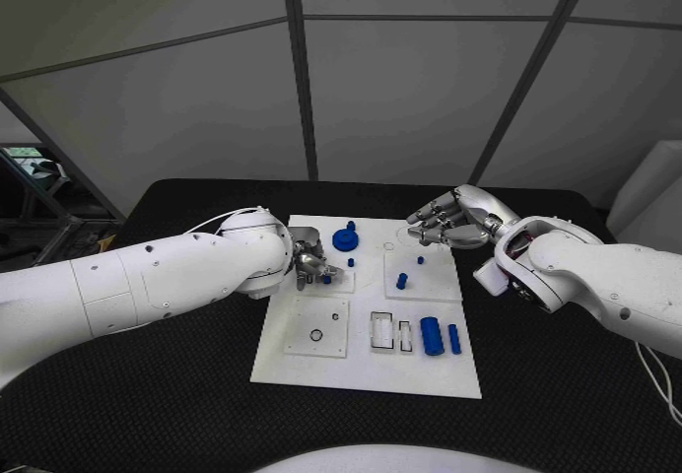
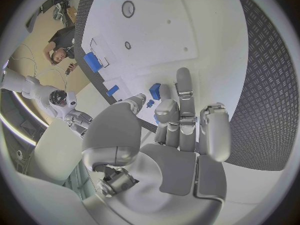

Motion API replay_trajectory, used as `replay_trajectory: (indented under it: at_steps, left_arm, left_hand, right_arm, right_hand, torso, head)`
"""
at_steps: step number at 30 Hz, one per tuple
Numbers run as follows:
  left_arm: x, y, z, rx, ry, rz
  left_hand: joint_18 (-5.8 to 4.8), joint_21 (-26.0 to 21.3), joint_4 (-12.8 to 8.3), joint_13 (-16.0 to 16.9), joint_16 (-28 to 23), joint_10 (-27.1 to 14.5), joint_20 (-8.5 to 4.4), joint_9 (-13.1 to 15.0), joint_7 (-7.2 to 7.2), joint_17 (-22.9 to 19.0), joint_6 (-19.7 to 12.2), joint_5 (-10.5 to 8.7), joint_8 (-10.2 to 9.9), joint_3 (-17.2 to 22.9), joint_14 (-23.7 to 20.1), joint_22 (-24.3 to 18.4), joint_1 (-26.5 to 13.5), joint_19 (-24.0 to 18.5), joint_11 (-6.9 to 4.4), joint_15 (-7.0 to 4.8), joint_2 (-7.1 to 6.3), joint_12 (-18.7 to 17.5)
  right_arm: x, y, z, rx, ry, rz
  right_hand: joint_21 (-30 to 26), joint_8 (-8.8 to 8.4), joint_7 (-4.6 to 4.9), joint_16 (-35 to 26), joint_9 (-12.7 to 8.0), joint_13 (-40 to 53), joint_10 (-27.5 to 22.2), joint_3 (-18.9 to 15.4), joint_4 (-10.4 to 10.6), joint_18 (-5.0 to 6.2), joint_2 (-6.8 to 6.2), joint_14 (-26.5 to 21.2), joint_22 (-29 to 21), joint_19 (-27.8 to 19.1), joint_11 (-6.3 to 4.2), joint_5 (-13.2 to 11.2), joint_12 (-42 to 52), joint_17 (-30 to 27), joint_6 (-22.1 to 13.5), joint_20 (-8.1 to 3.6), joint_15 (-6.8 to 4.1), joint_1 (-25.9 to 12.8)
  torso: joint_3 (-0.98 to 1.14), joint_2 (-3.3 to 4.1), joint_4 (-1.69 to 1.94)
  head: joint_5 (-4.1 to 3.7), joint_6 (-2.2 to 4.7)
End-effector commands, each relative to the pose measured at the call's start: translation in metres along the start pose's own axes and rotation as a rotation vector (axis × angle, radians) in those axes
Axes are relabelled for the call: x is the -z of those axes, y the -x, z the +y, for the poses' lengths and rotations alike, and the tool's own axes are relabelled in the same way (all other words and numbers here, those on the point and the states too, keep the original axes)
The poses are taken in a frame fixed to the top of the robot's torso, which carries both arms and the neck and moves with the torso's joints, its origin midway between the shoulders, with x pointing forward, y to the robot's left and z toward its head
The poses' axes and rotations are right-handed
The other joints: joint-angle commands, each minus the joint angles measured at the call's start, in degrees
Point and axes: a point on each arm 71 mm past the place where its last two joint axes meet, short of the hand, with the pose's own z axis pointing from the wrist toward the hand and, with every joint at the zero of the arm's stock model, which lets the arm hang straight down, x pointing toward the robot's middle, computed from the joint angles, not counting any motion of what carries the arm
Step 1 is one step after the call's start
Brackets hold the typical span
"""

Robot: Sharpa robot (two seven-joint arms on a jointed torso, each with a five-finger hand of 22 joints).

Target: Assemble the parts on the task board

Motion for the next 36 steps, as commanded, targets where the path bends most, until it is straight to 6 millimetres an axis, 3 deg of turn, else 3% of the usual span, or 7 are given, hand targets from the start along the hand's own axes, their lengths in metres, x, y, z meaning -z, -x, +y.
replay_trajectory:
  at_steps: [1, 9, 19, 23, 26, 29, 36]
  left_arm:
    - [0.002, 0.001, 0.000, 0.000, 0.003, -0.010]
    - [0.009, 0.018, -0.003, 0.029, -0.015, -0.045]
    - [0.023, 0.048, -0.002, 0.049, -0.031, -0.076]
    - [0.025, 0.065, 0.002, 0.028, -0.017, -0.065]
    - [0.022, 0.079, 0.007, 0.033, 0.004, -0.054]
    - [0.015, 0.088, 0.012, 0.044, 0.028, -0.043]
    - [-0.003, 0.092, 0.019, 0.042, 0.080, -0.005]
  left_hand:
    - [-4.80, 0.3, 0.2, 0.0, -0.3, 0.3, -0.06, 0.1, 0.08, 0.1, 0.3, 0.02, 0.3, -0.8, 0.4, 4.8, -0.3, 0.4, 0.05, 0.12, -0.03, 0.3]
    - [-4.61, -0.2, 0.3, -1.1, -0.4, -0.3, -0.07, 0.1, 0.19, 0.2, -0.1, 0.11, 0.2, -2.2, 0.4, 4.1, 0.6, -0.1, 0.13, 0.16, 0.11, -0.5]
    - [-4.10, -1.8, 0.6, -6.1, -0.6, -3.3, 0.19, -0.2, 0.88, 0.3, -1.9, 0.16, -0.6, -5.3, 0.4, 2.0, 2.9, -1.5, 0.73, 0.49, 0.19, -4.4]
    - [-3.31, -4.5, -0.6, -12.3, -1.1, -7.6, 0.73, -2.4, 2.36, 0.2, -5.1, 0.33, -3.7, -5.9, -0.3, -1.2, 7.1, -3.8, 1.89, 1.22, 1.03, -9.4]
    - [-3.13, -5.3, -0.9, -14.5, -1.3, -9.1, 1.31, -5.0, 3.50, 0.2, -6.5, 0.32, -6.7, -6.3, -0.6, -2.0, 9.1, -4.3, 2.77, 1.82, 1.43, -11.1]
    - [-3.08, -5.5, -0.7, -14.7, -1.4, -9.2, 1.60, -6.9, 3.88, 0.3, -6.6, 0.33, -8.3, -7.0, -0.6, -2.0, 9.7, -4.4, 3.11, 2.06, 1.60, -10.9]
    - [-3.13, -5.3, 0.0, -14.3, -1.4, -8.7, 1.70, -8.3, 3.80, 0.3, -5.4, 0.27, -8.9, -8.2, -0.5, -1.7, 9.7, -4.1, 3.09, 2.07, 1.77, -10.1]
  right_arm:
    - [0.000, 0.000, 0.001, -0.001, 0.003, 0.006]
    - [0.000, 0.001, 0.000, 0.000, 0.001, 0.002]
    - [0.000, 0.003, -0.001, 0.002, 0.003, -0.012]
    - [0.000, 0.004, -0.002, 0.004, 0.006, -0.020]
    - [-0.001, 0.004, -0.002, 0.004, 0.007, -0.022]
    - [-0.001, 0.004, -0.001, 0.003, 0.009, -0.020]
    - [-0.002, 0.002, 0.000, 0.002, 0.010, -0.016]
  right_hand:
    - [-0.4, -0.25, 0.06, -0.3, 0.0, 0.0, -0.5, -0.3, 0.0, 0.10, 0.10, -0.1, -0.1, 0.2, 0.05, 0.3, -0.2, -0.1, -0.3, 0.18, 0.38, -0.5]
    - [-0.4, -0.26, 0.07, -0.4, 0.0, 0.0, -0.5, -0.4, 0.0, 0.10, 0.10, -0.1, -0.2, 0.2, 0.07, 0.3, -0.2, -0.1, -0.3, 0.20, 0.40, -0.6]
    - [-0.5, -0.26, 0.08, -0.4, 0.0, 0.0, -0.5, -0.4, 0.0, 0.10, 0.11, -0.2, -0.2, 0.2, 0.08, 0.4, -0.2, -0.1, -0.4, 0.22, 0.41, -0.7]
    - [-0.5, -0.26, 0.08, -0.4, 0.0, 0.0, -0.5, -0.4, 0.0, 0.10, 0.11, -0.2, -0.2, 0.2, 0.08, 0.4, -0.2, -0.1, -0.4, 0.22, 0.41, -0.7]
    - [-0.6, -0.26, 0.09, -0.4, 0.0, 0.0, -0.6, -0.4, 0.0, 0.10, 0.12, -0.2, -0.2, 0.2, 0.08, 0.4, -0.1, -0.2, -0.4, 0.23, 0.42, -0.7]
    - [-0.6, -0.26, 0.09, -0.4, 0.0, 0.0, -0.6, -0.4, 0.0, 0.10, 0.12, -0.2, -0.2, 0.2, 0.08, 0.4, -0.1, -0.2, -0.4, 0.23, 0.42, -0.7]
    - [-0.6, -0.26, 0.08, -0.4, 0.0, 0.0, -0.6, -0.4, 0.0, 0.11, 0.14, -0.2, -0.3, 0.2, 0.08, 0.4, -0.1, -0.2, -0.4, 0.23, 0.42, -0.7]
  torso:
    - [-0.01, 0.01, -0.02]
    - [0.00, 0.01, 0.01]
    - [0.03, 0.04, -0.04]
    - [-0.03, 0.05, 0.03]
    - [0.00, 0.03, 0.06]
    - [0.00, 0.09, 0.03]
    - [-0.03, 0.18, -0.05]
  head:
    - [-0.02, 0.01]
    - [-0.09, 0.09]
    - [-0.02, 0.17]
    - [-0.06, 0.24]
    - [0.08, 0.24]
    - [0.14, 0.33]
    - [0.08, 0.27]
